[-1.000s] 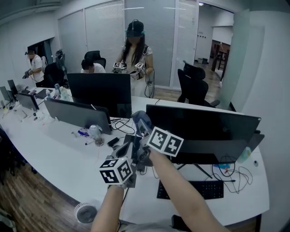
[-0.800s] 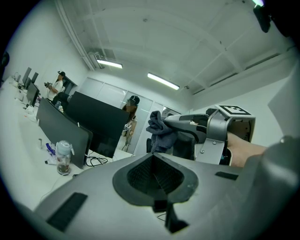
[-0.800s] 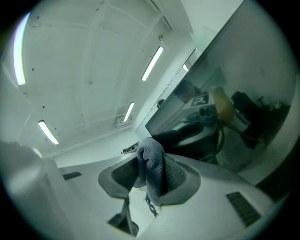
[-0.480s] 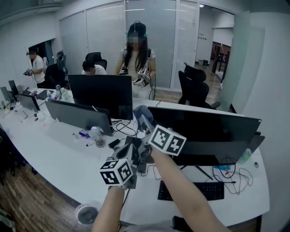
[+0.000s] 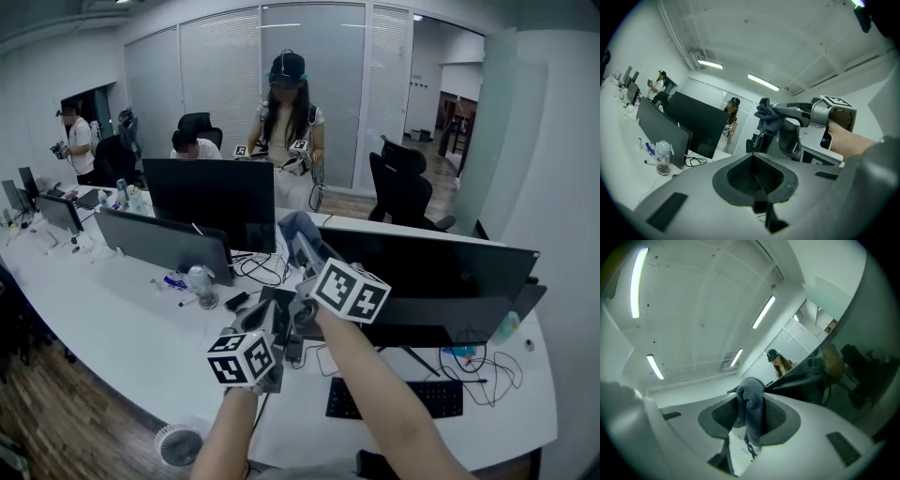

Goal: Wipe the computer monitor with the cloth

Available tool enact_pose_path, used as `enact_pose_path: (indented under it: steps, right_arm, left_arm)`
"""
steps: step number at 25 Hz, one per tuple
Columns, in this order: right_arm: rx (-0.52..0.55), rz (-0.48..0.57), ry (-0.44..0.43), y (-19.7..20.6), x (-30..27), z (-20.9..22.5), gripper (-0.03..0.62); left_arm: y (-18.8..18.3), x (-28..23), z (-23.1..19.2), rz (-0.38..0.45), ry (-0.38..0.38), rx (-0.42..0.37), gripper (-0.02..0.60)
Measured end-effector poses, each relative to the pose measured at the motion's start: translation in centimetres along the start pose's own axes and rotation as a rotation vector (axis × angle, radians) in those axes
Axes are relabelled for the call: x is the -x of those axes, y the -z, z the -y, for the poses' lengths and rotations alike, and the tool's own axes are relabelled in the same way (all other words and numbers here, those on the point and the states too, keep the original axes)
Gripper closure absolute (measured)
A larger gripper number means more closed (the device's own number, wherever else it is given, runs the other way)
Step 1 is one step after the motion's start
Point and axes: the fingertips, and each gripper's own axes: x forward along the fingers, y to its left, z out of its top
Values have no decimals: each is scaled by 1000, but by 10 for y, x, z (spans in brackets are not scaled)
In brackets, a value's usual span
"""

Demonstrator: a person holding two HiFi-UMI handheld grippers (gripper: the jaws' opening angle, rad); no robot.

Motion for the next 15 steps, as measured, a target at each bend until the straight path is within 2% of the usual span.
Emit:
enact_pose_path:
  steps: [8, 11, 15]
  right_arm:
    - [33, 67, -20, -33, 10, -6, 465]
    - [78, 100, -50, -48, 18, -16, 465]
    - [159, 141, -44, -65, 33, -18, 467]
  left_arm:
    - [-4, -1, 8, 7, 15, -7, 575]
    - [-6, -1, 11, 11, 20, -9, 575]
    - [-6, -2, 19, 16, 36, -18, 575]
